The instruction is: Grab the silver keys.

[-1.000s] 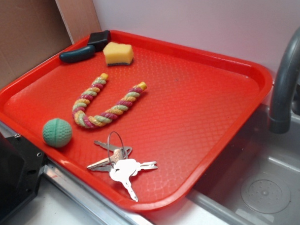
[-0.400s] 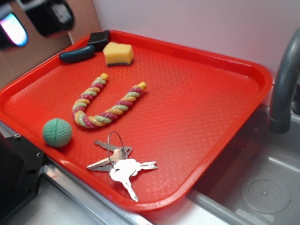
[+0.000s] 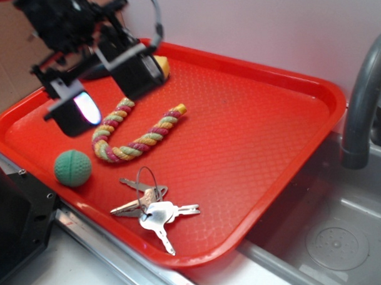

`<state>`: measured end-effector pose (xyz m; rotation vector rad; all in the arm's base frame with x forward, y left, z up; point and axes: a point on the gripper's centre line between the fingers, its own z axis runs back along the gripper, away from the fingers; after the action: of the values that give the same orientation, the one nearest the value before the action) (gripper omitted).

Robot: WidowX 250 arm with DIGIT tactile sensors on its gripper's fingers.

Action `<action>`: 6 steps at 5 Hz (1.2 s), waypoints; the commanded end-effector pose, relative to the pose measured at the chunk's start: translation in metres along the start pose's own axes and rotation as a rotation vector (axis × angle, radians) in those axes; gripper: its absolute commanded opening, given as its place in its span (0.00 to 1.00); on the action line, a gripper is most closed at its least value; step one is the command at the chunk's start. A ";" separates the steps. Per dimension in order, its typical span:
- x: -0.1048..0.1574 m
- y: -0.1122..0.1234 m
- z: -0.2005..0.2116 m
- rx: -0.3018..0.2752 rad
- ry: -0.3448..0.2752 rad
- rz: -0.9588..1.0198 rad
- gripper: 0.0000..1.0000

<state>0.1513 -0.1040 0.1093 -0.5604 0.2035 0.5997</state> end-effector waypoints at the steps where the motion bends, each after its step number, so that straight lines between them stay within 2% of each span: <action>1: 0.000 -0.008 -0.043 0.164 0.023 -0.082 1.00; 2: -0.001 -0.003 -0.057 0.216 0.045 -0.108 1.00; 3: -0.004 0.002 -0.065 0.268 0.093 -0.102 0.00; 5: -0.004 0.007 -0.064 0.343 0.076 -0.133 0.00; 6: -0.003 0.006 -0.069 0.375 0.090 -0.152 0.00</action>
<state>0.1414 -0.1308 0.0420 -0.2156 0.3666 0.3722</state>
